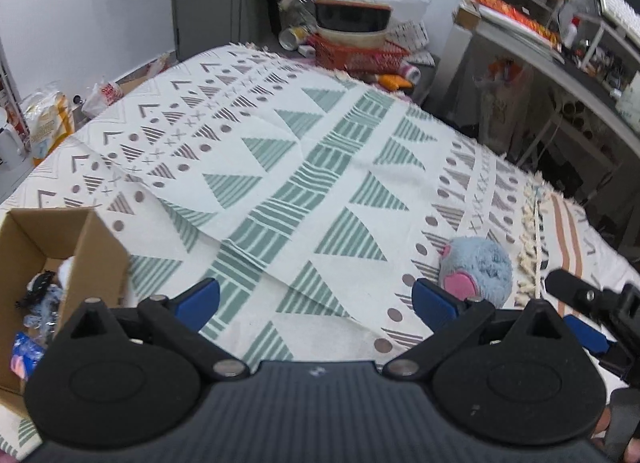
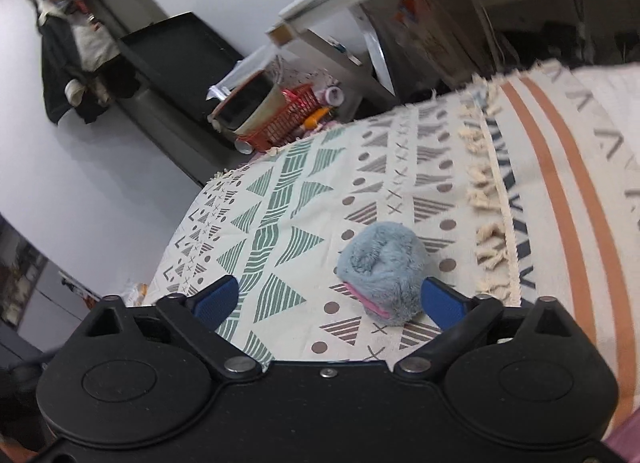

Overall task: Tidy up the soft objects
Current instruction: 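Grasp the grey plush with pink ear using the right tool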

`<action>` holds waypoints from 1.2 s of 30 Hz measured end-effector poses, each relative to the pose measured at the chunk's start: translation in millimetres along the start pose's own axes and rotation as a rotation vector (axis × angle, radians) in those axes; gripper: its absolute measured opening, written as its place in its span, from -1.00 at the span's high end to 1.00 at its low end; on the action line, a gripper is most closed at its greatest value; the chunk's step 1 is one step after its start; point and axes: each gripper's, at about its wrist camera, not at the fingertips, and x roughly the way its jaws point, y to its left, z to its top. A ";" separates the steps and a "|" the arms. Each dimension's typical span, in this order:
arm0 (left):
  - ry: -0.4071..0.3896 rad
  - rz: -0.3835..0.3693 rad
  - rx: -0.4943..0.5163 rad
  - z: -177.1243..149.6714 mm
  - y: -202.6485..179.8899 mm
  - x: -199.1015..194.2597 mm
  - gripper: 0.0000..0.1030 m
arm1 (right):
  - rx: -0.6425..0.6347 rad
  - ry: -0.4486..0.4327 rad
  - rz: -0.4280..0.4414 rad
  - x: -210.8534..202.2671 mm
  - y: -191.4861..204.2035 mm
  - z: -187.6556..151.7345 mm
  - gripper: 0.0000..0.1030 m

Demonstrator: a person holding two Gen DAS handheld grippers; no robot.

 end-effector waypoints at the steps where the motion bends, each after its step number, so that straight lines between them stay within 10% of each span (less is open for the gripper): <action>1: 0.003 0.000 0.006 -0.4 -4.2 4.7 -0.94 | 0.023 0.009 0.009 3.3 -4.4 0.7 -0.72; 17: 0.061 -0.139 -0.055 5.3 -66.6 84.5 -0.01 | 0.233 0.072 -0.019 59.2 -57.3 7.5 0.27; 30: 0.152 -0.262 -0.117 6.9 -96.4 134.6 0.16 | 0.381 0.110 -0.023 82.3 -82.3 0.4 0.35; 36: 0.196 -0.321 -0.176 6.5 -93.3 142.0 0.62 | 0.394 0.114 -0.014 84.2 -86.6 -2.5 0.49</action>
